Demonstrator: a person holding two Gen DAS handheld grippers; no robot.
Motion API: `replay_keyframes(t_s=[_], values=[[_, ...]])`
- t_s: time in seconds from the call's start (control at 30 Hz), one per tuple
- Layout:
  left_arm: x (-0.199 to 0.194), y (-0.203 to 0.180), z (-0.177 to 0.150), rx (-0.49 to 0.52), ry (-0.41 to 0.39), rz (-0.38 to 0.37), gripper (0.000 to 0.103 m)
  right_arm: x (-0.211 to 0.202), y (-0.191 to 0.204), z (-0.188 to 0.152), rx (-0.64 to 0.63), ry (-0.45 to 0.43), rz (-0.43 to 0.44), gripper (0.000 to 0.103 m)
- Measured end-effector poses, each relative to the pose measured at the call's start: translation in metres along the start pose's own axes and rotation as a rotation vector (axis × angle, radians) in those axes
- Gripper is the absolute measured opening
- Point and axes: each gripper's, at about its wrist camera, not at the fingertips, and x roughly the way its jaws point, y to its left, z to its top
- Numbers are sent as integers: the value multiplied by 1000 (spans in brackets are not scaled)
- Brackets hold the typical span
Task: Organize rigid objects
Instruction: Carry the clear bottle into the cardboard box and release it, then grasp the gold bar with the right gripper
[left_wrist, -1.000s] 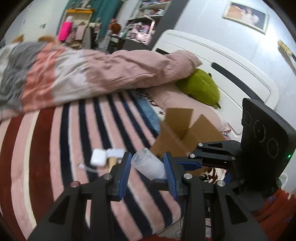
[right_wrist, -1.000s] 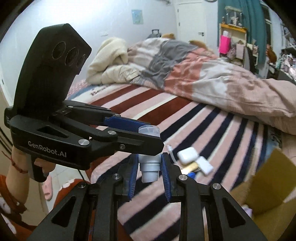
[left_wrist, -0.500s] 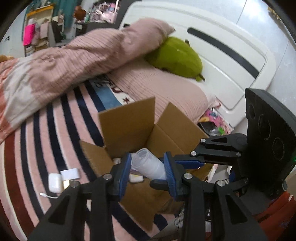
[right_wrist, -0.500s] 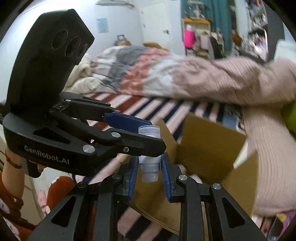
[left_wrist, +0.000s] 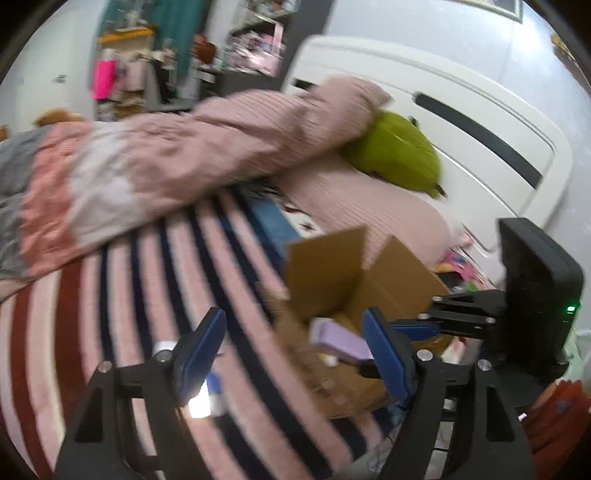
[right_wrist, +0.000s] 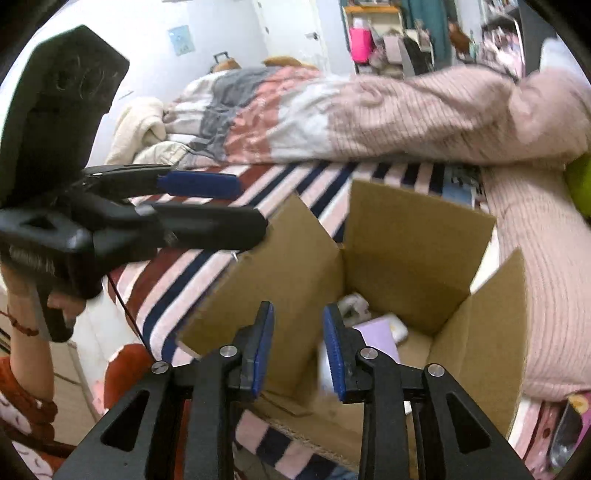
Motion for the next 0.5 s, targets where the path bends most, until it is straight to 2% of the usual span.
replay_keyframes(t_s=[0.1,0.2,0.3,0.5], values=[[-27,27,-15,-35,-43,90,76,-1,30,10,-54,-38,44,33],[-46,53,-36,-70,-66,145,76,10,65,20,-116,-45,98,33],[-60,79,-61,-106,-80,188,76,43,96,27,-146,0,148,33],[-67,124,-106,-182,-74,226,76,114,119,18,-147,116,131,33]])
